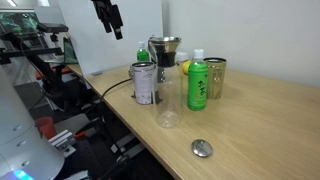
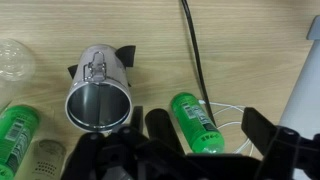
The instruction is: Pick up the small silver lid from the table and put it in the silver object on top the the plastic bottle.
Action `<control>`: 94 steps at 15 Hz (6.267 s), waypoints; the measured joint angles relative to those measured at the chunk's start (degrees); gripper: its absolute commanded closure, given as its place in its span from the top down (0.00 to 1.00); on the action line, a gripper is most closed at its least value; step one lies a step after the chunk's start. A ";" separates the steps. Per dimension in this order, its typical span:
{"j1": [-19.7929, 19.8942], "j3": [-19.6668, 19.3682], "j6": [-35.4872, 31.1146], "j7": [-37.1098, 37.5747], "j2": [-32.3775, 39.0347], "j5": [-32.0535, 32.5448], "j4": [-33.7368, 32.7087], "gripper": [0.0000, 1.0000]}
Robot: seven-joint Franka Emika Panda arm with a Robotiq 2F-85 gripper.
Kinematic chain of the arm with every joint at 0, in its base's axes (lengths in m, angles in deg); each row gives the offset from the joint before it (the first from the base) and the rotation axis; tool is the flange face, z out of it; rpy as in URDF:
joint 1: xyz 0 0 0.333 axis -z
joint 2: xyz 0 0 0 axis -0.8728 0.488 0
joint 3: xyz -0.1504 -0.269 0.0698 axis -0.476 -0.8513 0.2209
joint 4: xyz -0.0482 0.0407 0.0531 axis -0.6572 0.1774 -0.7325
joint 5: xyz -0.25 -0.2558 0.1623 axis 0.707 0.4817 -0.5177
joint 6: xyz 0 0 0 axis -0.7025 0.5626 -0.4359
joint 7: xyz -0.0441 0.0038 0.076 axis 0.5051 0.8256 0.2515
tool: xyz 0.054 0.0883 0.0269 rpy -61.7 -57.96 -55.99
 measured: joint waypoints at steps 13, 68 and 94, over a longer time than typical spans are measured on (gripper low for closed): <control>0.68 -0.02 -2.91 0.01 -0.41 0.27 -0.85 1.00; 49.77 2.02 -10.13 73.50 15.92 29.11 -4.26 1.00; 38.14 -19.05 -21.60 101.28 44.22 18.67 -13.49 1.00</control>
